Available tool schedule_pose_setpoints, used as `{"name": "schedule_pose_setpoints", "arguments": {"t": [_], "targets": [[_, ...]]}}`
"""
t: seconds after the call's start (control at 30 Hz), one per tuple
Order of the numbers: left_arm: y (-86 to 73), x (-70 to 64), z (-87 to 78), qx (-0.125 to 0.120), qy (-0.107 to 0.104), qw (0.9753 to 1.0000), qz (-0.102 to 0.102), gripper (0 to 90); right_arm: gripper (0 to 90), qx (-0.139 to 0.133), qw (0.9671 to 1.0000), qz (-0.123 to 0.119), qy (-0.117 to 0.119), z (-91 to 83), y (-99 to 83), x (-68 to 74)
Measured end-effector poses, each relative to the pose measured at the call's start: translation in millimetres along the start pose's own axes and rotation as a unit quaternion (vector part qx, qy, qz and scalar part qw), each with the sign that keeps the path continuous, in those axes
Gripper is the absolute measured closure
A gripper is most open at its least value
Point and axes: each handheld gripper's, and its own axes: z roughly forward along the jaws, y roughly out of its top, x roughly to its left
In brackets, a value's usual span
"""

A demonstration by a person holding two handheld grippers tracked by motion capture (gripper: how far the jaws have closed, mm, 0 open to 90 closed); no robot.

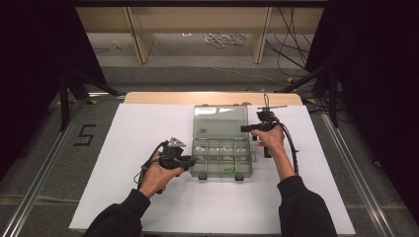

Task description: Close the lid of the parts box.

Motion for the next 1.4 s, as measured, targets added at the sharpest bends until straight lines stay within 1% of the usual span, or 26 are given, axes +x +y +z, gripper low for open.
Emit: {"name": "schedule_pose_setpoints", "arguments": {"t": [0.07, 0.13, 0.17, 0.23, 0.3, 0.33, 0.4, 0.43, 0.47, 0.5, 0.6, 0.63, 0.67, 0.73, 0.83, 0.9, 0.97, 1.0, 1.03, 1.07, 1.17, 1.27, 1.3, 1.33, 1.37, 1.4], "targets": [[-0.1, 0.1, 0.0, 0.0, 0.0, 1.0, 0.0, 71.4, 68.3, -0.008, 0.9999, -0.001, 0.007, -2.2, -0.7, -0.2], [0.0, 0.0, 0.0, 0.0, 0.0, 1.0, 0.001, 71.4, 70.5, -0.014, 0.9999, 0.002, 0.003, -4.6, -1.1, 0.4], [0.0, -0.1, -0.1, 0.0, 0.0, 1.0, 0.001, 71.4, 71.6, -0.014, 0.9998, 0.013, 0.001, -6.0, -1.5, 2.3], [-0.2, -0.1, -0.1, 0.0, -0.001, 1.0, 0.002, 71.3, 73.6, -0.017, 0.9996, 0.02, 0.009, -8.9, -2.3, 2.6], [0.0, -0.1, -0.1, 0.001, -0.002, 1.0, 0.002, 71.2, 75.2, -0.029, 0.9994, 0.015, 0.013, -9.5, -3.0, 1.3], [-0.1, -0.3, -0.1, 0.0, 0.0, 1.0, 0.003, 71.2, 75.7, -0.025, 0.9995, 0.015, 0.013, -11.1, -3.0, 1.1], [-0.2, -0.2, -0.1, 0.0, -0.001, 1.0, 0.003, 71.2, 76.8, -0.033, 0.9994, 0.004, 0.012, -11.4, -3.2, -0.4], [-0.2, -0.3, -0.2, 0.0, -0.001, 1.0, 0.003, 71.2, 77.3, -0.031, 0.9993, 0.019, 0.005, -12.2, -3.6, 1.9], [-0.2, -0.4, -0.1, 0.0, -0.001, 1.0, 0.003, 71.1, 77.8, -0.039, 0.9991, 0.011, 0.012, -12.0, -3.9, 0.5], [-0.4, -0.7, 0.1, -0.001, -0.001, 1.0, 0.0, 71.1, 78.0, -0.037, 0.9989, 0.021, 0.02, -13.3, -4.2, 1.6], [-0.5, -0.8, 0.1, -0.001, -0.001, 1.0, 0.0, 71.0, 82.4, -0.044, 0.9989, 0.012, 0.01, -14.7, -5.1, 2.0], [-0.4, -0.9, 0.1, -0.001, -0.001, 1.0, 0.0, 71.0, 82.7, -0.05, 0.9986, 0.009, 0.015, -14.6, -5.1, 0.9], [-0.3, -0.6, -0.2, 0.0, -0.001, 1.0, 0.003, 71.0, 82.9, -0.045, 0.9989, 0.003, 0.009, -14.7, -5.1, -0.3], [-0.5, -0.8, 0.2, -0.002, -0.001, 1.0, -0.001, 71.0, 83.4, -0.045, 0.9989, 0.012, 0.013, -16.3, -5.0, 2.4], [-0.5, -0.7, 0.0, -0.002, -0.001, 1.0, 0.0, 71.0, 84.0, -0.052, 0.9985, -0.011, 0.011, -16.4, -4.9, 0.8], [-0.6, -0.4, -0.2, -0.002, -0.001, 1.0, 0.0, 70.9, 84.3, -0.053, 0.9985, -0.007, 0.009, -17.6, -5.5, 2.7], [-0.7, 0.0, -0.1, -0.003, -0.003, 1.0, -0.002, 70.9, 84.4, -0.061, 0.9979, -0.021, 0.008, -18.2, -6.3, 2.7], [-0.7, 0.0, -0.1, -0.003, -0.003, 1.0, -0.002, 70.9, 84.4, -0.058, 0.9982, -0.012, 0.006, -19.3, -7.3, 4.7], [-0.7, 0.0, -0.1, -0.003, -0.002, 1.0, -0.001, 70.9, 84.5, -0.065, 0.9977, -0.019, 0.007, -19.3, -8.0, 4.6], [-0.8, -0.1, -0.1, -0.003, -0.002, 1.0, -0.002, 70.9, 84.5, -0.063, 0.998, -0.012, 0.005, -20.3, -8.8, 6.2], [-0.8, 0.0, 0.0, -0.004, -0.002, 1.0, -0.003, 70.9, 84.5, -0.074, 0.9966, -0.035, 0.006, -20.4, -10.5, 4.3], [-1.3, -0.1, 0.1, -0.005, -0.004, 1.0, -0.005, 70.9, 84.6, -0.083, 0.996, -0.031, 0.005, -21.6, -13.8, 6.3], [-1.2, 0.0, 0.2, -0.006, -0.004, 1.0, -0.005, 70.9, 84.6, -0.086, 0.9953, -0.044, 0.006, -21.9, -14.3, 4.6], [-1.2, -0.2, 0.2, -0.006, -0.003, 1.0, -0.005, 70.9, 84.6, -0.089, 0.9949, -0.047, 0.004, -21.9, -15.1, 4.7], [-1.3, -0.4, 0.2, -0.006, -0.002, 1.0, -0.005, 70.9, 84.6, -0.091, 0.9952, -0.038, 0.005, -22.4, -16.3, 6.9], [-1.4, -0.4, 0.2, -0.006, -0.003, 1.0, -0.005, 70.8, 84.6, -0.093, 0.9944, -0.05, 0.002, -22.8, -16.4, 6.0]]}}
